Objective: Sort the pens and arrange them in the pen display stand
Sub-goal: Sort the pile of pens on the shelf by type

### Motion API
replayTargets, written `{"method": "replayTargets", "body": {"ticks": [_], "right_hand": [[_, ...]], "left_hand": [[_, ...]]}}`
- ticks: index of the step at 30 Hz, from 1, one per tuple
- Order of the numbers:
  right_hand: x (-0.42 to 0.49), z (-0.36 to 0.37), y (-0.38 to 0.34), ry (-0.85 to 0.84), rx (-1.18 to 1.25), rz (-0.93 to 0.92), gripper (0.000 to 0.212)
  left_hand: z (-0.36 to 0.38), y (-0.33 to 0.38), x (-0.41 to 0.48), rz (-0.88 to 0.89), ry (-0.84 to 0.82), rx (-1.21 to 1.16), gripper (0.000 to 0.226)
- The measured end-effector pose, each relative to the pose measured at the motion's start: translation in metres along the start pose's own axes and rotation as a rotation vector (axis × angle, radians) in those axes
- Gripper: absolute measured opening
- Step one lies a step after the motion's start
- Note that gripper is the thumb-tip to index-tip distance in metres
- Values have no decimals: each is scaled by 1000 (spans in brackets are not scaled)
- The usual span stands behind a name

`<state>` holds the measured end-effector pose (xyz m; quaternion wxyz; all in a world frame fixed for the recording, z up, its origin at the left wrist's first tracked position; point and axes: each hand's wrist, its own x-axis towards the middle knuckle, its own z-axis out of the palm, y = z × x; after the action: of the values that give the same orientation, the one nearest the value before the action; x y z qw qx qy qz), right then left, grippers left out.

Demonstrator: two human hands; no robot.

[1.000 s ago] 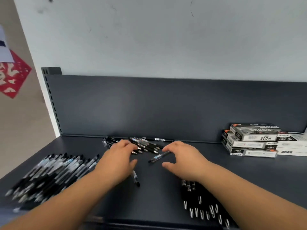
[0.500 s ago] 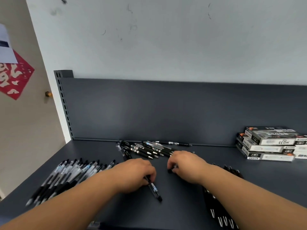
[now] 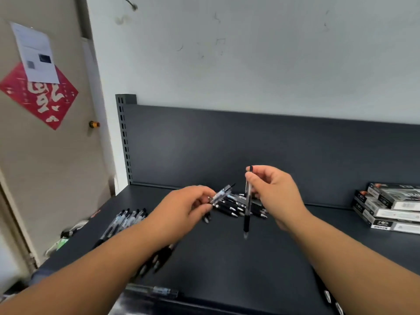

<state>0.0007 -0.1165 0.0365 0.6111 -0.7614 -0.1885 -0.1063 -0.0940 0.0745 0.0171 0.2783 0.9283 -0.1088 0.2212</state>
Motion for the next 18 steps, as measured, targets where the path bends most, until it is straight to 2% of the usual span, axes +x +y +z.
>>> {"method": "replayTargets", "body": {"ticks": [2,4,7,9,12,18], "right_hand": [[-5,22,-8,-89,140,124,11],[-12,46,-13,-180,208,211,10],[-20,79,-14,-291,179,260,12],[-25,99,-14,-353,170,287,14],[-31,122,-13,-430,168,333,15],[-35,148,-3,-475,71,390,13]], "left_hand": [[-21,-11,-8,-74,82,2,19],[-40,-24,-18,-112,137,34,27],[-61,-36,-34,-210,189,49,22],[-70,-45,-45,-318,221,-78,18],[-77,-57,-61,-390,230,-265,32],[-78,-69,-80,-443,183,-184,21]]}}
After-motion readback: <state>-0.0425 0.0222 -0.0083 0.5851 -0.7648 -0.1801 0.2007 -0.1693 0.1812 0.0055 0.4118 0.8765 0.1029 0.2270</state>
